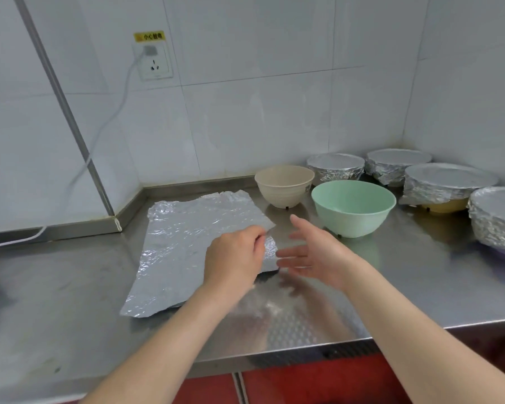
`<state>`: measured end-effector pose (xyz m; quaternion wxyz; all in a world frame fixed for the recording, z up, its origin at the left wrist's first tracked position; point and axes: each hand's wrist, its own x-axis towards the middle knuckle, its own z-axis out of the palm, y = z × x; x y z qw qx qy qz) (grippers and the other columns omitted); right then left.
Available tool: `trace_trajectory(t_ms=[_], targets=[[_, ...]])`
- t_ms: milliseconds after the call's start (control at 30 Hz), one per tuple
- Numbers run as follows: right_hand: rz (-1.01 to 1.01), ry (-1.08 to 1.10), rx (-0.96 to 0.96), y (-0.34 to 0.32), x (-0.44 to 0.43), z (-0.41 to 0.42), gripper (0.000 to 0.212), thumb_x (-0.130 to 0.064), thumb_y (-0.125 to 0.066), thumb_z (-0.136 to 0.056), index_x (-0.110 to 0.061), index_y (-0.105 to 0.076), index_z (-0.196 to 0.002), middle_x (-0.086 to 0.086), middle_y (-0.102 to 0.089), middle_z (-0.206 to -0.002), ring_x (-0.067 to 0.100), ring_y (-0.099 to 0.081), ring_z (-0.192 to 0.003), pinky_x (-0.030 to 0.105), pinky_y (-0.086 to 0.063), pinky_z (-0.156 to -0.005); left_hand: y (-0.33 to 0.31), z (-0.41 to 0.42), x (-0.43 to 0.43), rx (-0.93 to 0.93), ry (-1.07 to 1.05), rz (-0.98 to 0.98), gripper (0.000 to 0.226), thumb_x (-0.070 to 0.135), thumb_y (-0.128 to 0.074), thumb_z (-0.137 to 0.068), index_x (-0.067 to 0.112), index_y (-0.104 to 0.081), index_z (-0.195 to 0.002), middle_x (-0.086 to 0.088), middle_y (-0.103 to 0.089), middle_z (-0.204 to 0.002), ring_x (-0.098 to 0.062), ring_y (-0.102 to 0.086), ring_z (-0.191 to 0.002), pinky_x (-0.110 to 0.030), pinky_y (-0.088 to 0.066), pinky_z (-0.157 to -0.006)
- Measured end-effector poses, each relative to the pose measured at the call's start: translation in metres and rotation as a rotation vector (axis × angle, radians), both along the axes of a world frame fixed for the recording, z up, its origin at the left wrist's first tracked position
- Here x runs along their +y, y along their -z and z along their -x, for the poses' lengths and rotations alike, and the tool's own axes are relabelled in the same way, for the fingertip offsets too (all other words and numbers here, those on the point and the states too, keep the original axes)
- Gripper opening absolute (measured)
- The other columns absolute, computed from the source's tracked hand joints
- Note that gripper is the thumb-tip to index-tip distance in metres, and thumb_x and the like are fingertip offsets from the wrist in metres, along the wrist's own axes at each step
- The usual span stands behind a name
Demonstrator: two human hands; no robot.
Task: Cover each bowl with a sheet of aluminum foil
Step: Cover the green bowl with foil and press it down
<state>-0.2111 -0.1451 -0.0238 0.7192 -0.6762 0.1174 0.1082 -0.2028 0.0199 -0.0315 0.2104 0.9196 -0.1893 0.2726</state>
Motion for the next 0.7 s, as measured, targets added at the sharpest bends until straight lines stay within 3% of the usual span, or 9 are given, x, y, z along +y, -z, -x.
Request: trace_trajectory(t_ms=[100, 167, 200, 267, 367, 433, 533, 633, 700], targets=[[-0.041, -0.051, 0.076, 0.007, 0.001, -0.016, 0.048, -0.048, -0.062, -0.087, -0.013, -0.051, -0.117, 0.015, -0.069, -0.099, 0.028, -0.072, -0.082, 0.033, -0.055, -0.072, -0.009, 0.03, 0.005, 0.047, 0.132, -0.056, 0.025, 0.04, -0.046, -0.091, 0.029, -0.068, -0.096, 0.002, -0.07, -0.076, -0.026, -0.062, -0.069, -0.039, -0.051, -0.064], [0.036, -0.013, 0.047, 0.01, 0.001, -0.025, 0.031, -0.03, -0.068, -0.087, -0.011, -0.053, -0.105, 0.008, -0.059, -0.075, 0.024, -0.064, -0.064, 0.031, -0.054, -0.063, -0.016, 0.043, 0.011, 0.144, 0.198, -0.021, 0.022, 0.04, -0.05, -0.089, 0.031, -0.068, -0.096, 0.006, -0.071, -0.078, -0.02, -0.064, -0.074, -0.037, -0.052, -0.069], [0.094, -0.005, 0.03, 0.01, 0.002, -0.028, 0.02, -0.022, -0.068, -0.087, -0.01, -0.053, -0.094, 0.005, -0.048, -0.064, 0.02, -0.054, -0.054, 0.028, -0.051, -0.054, -0.019, 0.049, 0.014, 0.218, 0.252, 0.018, 0.017, 0.037, -0.055, -0.089, 0.031, -0.069, -0.097, 0.008, -0.071, -0.08, -0.014, -0.065, -0.076, -0.036, -0.053, -0.072], [0.237, -0.001, -0.001, 0.011, 0.0, -0.036, 0.023, -0.01, -0.068, -0.086, -0.011, -0.048, -0.074, 0.002, -0.032, -0.053, 0.015, -0.035, -0.044, 0.021, -0.036, -0.041, -0.024, 0.062, 0.018, 0.428, 0.412, 0.078, 0.013, 0.029, -0.062, -0.09, 0.028, -0.071, -0.099, 0.01, -0.073, -0.088, -0.004, -0.066, -0.082, -0.029, -0.053, -0.08], [0.415, -0.013, -0.062, 0.013, -0.008, -0.046, 0.028, -0.001, -0.068, -0.081, -0.01, -0.047, -0.064, 0.009, -0.035, -0.058, 0.017, -0.03, -0.042, 0.019, -0.022, -0.041, -0.038, 0.073, 0.025, 0.688, 0.608, 0.06, 0.017, 0.023, -0.064, -0.091, 0.025, -0.07, -0.107, 0.011, -0.072, -0.103, 0.002, -0.065, -0.091, -0.013, -0.049, -0.083], [0.528, -0.039, -0.086, 0.015, -0.007, -0.051, 0.015, -0.001, -0.069, -0.076, -0.004, -0.056, -0.07, 0.014, -0.043, -0.063, 0.018, -0.03, -0.047, 0.022, -0.018, -0.044, -0.04, 0.051, 0.048, 0.643, 0.505, 0.025, 0.017, 0.027, -0.064, -0.091, 0.031, -0.07, -0.106, 0.015, -0.071, -0.103, 0.002, -0.064, -0.091, -0.016, -0.049, -0.084], [0.555, -0.039, -0.09, 0.021, -0.005, -0.055, 0.008, -0.005, -0.073, -0.074, -0.002, -0.066, -0.076, 0.012, -0.05, -0.062, 0.019, -0.03, -0.052, 0.024, -0.018, -0.046, -0.03, -0.007, 0.107, 0.474, 0.116, -0.071, 0.019, 0.027, -0.061, -0.092, 0.046, -0.063, -0.097, 0.014, -0.066, -0.107, -0.006, -0.06, -0.09, -0.028, -0.049, -0.086], [0.554, -0.034, -0.106, 0.024, -0.007, -0.061, 0.02, -0.011, -0.075, -0.079, -0.006, -0.06, -0.068, 0.008, -0.048, -0.053, 0.017, -0.028, -0.045, 0.022, -0.019, -0.043, -0.013, -0.044, 0.161, 0.469, -0.175, -0.247, 0.026, 0.024, -0.056, -0.093, 0.031, -0.06, -0.119, 0.0, -0.055, -0.111, -0.018, -0.053, -0.095, -0.029, -0.042, -0.083], [0.508, -0.009, -0.107, 0.026, -0.006, -0.065, 0.022, -0.012, -0.075, -0.081, -0.005, -0.059, -0.069, 0.009, -0.046, -0.056, 0.017, -0.027, -0.044, 0.021, -0.02, -0.04, -0.007, -0.051, 0.18, 0.486, -0.254, -0.213, 0.03, 0.024, -0.055, -0.094, 0.023, -0.058, -0.124, -0.001, -0.057, -0.102, -0.016, -0.053, -0.084, -0.027, -0.04, -0.07]])
